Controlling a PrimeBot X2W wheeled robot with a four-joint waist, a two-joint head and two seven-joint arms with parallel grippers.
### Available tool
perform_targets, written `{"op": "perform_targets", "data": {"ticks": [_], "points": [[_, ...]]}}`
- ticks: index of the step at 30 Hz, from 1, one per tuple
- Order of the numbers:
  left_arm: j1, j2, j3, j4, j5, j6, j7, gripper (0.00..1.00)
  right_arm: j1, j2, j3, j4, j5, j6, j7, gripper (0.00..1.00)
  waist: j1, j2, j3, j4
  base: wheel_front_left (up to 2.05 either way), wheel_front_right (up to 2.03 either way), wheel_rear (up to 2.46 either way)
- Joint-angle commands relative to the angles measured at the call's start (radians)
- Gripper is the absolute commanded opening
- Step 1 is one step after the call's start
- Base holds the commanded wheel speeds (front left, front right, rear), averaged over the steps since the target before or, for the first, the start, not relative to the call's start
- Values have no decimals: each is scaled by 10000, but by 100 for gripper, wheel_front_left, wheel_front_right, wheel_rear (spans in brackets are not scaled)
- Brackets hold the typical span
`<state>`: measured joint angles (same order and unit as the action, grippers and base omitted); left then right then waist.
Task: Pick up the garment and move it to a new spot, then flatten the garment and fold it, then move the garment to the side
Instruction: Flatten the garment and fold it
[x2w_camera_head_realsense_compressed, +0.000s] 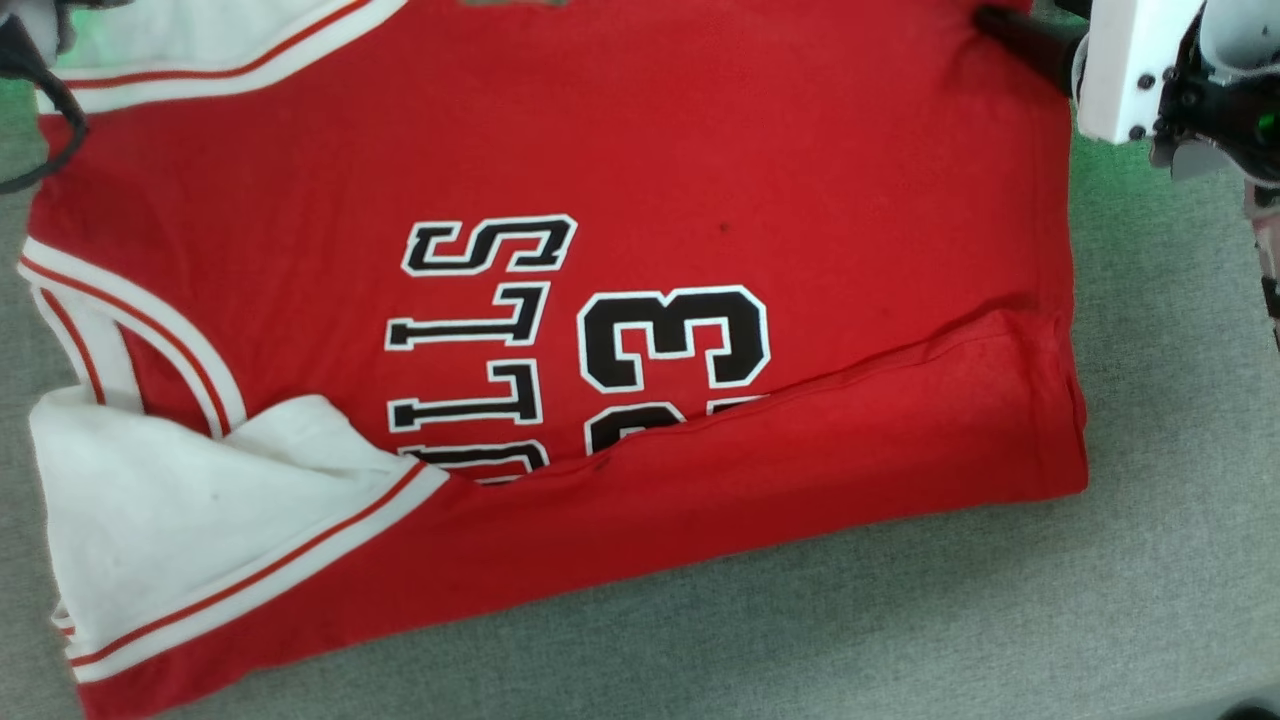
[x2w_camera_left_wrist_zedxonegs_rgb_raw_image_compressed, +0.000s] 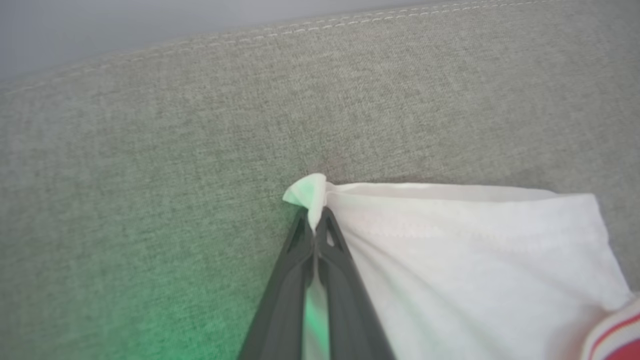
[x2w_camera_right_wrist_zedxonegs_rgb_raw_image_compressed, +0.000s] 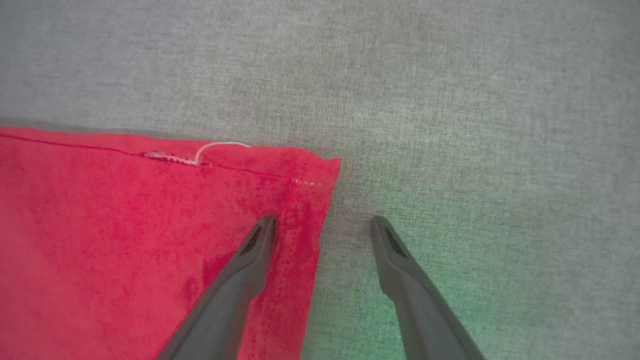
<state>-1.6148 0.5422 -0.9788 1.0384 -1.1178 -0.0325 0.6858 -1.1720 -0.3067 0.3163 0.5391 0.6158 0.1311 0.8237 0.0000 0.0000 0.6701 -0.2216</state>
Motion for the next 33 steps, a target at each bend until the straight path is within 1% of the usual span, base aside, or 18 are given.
{"op": "perform_targets", "data": {"ticks": [1, 6, 9, 14, 22, 26, 33], "points": [[807, -109, -270, 396, 33, -5, 121, 0, -2, 52, 159, 319, 45, -8, 170, 0, 0, 0, 17, 16, 0, 0, 0], [789, -236, -212, 561, -35, -138, -40, 0, -353, -5, 298, 821, 100, -9, 324, 0, 0, 0, -17, 102, 0, 0, 0], [741, -272, -177, 642, -67, -241, -142, 0, -540, -127, 310, 1033, 26, -11, 152, 0, 0, 0, -86, 189, 0, 0, 0], [612, -372, -49, 744, -164, -374, -491, 0, -721, -220, 481, 1118, 80, -11, -239, 0, 0, 0, -312, 377, 0, 0, 0], [385, -650, 148, 656, -330, -701, -1099, 0, -608, -594, 854, 1008, 292, -11, -729, 0, 0, 0, -818, 778, 0, 0, 0], [384, -804, 239, 504, -465, -838, -1358, 0, -456, -936, 1162, 794, 376, -9, -1062, 0, 0, 0, -1184, 1061, 0, 0, 0], [762, -849, 268, -84, -729, -984, -1679, 0, 110, -1704, 1713, 354, 715, -11, -1576, 0, 0, 0, -2044, 1567, 0, 0, 0]]}}
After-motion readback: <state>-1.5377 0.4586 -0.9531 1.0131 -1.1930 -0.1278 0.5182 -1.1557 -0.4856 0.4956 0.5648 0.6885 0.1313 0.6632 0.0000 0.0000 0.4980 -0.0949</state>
